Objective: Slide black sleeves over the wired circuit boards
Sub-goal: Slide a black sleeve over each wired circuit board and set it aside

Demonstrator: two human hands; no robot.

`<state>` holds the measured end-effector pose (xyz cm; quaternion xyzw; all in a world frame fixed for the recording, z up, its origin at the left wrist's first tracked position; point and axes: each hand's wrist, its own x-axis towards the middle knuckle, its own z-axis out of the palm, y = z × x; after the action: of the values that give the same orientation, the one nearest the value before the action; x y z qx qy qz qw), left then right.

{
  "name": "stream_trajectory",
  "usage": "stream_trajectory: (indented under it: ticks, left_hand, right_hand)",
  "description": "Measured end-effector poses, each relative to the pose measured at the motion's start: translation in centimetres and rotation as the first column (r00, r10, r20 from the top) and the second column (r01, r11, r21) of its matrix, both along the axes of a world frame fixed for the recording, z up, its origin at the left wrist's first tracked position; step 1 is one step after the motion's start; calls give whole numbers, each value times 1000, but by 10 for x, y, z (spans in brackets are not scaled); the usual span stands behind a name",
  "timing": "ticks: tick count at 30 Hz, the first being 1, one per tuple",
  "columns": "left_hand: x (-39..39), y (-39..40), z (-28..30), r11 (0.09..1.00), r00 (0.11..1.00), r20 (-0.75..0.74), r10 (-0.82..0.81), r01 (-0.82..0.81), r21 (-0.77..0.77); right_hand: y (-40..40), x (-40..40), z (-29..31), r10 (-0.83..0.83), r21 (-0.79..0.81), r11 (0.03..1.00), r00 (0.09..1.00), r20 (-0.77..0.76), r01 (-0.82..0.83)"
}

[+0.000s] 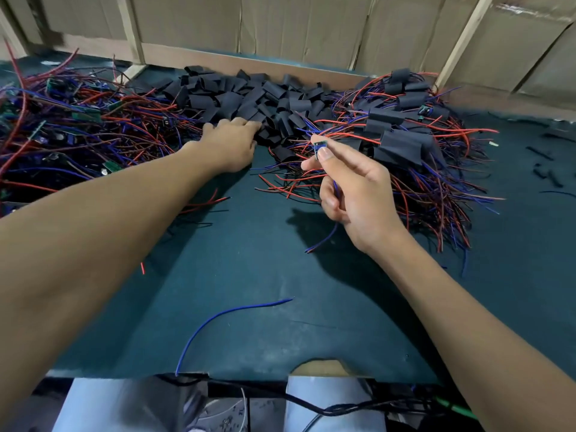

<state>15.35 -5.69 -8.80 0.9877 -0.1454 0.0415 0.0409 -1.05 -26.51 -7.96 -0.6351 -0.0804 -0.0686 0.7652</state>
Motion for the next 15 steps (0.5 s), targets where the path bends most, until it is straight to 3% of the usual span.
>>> stream_trajectory:
  ticks: [3, 6, 9, 11, 15]
  left_hand:
    - [6, 0, 10, 999, 1000, 23, -14, 13, 43]
    - [7, 1, 21, 988, 997, -50, -55, 61, 139]
    - [-7, 6, 32, 985, 989, -98, -106, 118, 127]
    - [-25, 11, 36, 989, 993, -16, -117, 118, 88]
    - [-73, 18, 27, 978, 965, 231, -127, 160, -131]
  right_hand:
    - [0, 0, 0, 14, -14, 1000, 1000, -21, -14]
    - [1, 0, 0, 16, -17, 1000, 999, -33, -17]
    - [1, 0, 2, 3, 4, 1000, 999, -41, -2]
    - [1, 0, 3, -4, 20, 1000, 999, -52, 5]
    - [3, 0, 3, 22, 11, 1000, 999, -49, -21]
